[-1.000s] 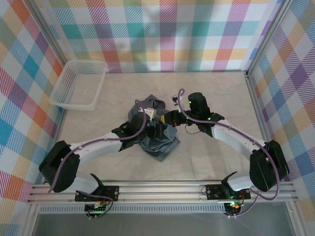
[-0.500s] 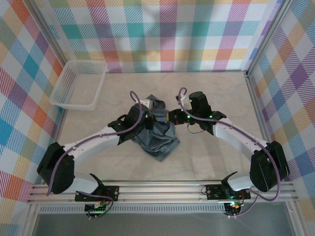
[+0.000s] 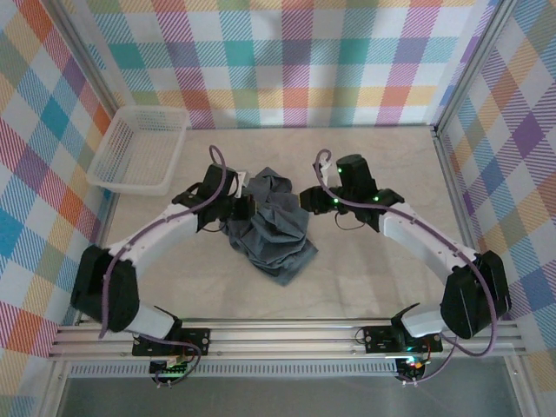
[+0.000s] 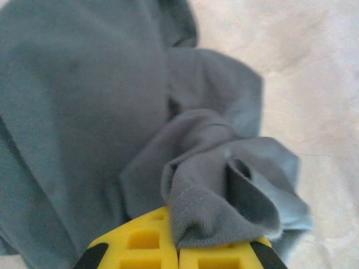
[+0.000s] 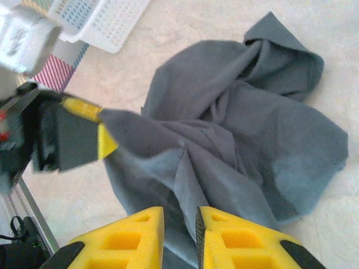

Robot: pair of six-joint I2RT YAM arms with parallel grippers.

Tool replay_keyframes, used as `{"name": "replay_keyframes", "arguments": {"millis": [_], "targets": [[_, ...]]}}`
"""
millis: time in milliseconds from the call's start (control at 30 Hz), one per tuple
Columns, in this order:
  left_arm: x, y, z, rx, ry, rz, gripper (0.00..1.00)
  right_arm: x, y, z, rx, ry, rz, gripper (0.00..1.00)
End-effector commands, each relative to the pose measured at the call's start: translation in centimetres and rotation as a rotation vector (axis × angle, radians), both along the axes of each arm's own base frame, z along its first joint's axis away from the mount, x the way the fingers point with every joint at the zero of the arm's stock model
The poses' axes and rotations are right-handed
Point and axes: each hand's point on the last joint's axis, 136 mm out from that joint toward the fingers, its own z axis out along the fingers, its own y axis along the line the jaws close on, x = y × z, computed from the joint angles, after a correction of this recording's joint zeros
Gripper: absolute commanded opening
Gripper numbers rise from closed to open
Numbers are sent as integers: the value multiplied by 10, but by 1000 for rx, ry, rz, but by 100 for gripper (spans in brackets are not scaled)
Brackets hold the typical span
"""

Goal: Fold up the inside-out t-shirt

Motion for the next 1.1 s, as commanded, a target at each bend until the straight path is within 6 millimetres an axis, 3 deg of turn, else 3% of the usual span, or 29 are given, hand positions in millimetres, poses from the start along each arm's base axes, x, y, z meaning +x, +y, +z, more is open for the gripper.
{"name": "replay_keyframes", "arguments": {"millis": [0, 100, 200, 267, 367, 500, 567, 600, 767, 1067], "targets": [[7, -4, -24, -78, 116, -19, 0, -17, -9, -9, -36, -3, 10, 22], [15, -1, -33, -78, 142, -5, 0, -42, 11, -17, -82, -58, 134, 29], [16, 1, -34, -79, 142, 0, 0, -51, 27, -35, -221, -133, 209, 43], [14, 0, -32, -88, 145, -6, 0, -42, 31, -50, -343, -143, 182, 51], [8, -1, -28, -114, 139, -15, 0, -24, 33, -68, -457, -52, 118, 51], [2, 2, -26, -109, 134, -9, 0, -24, 47, -100, -504, 33, 164, 54], [1, 4, -27, -102, 137, -4, 0, -25, 50, -107, -498, 51, 172, 51], [1, 5, -27, -98, 136, 2, 0, -25, 52, -105, -488, 50, 174, 46], [6, 5, -23, -99, 121, 11, 0, -29, 56, -79, -405, 0, 188, 1], [12, 9, -27, -85, 98, -9, 3, -57, 61, 12, 174, 83, 304, 0]]}}
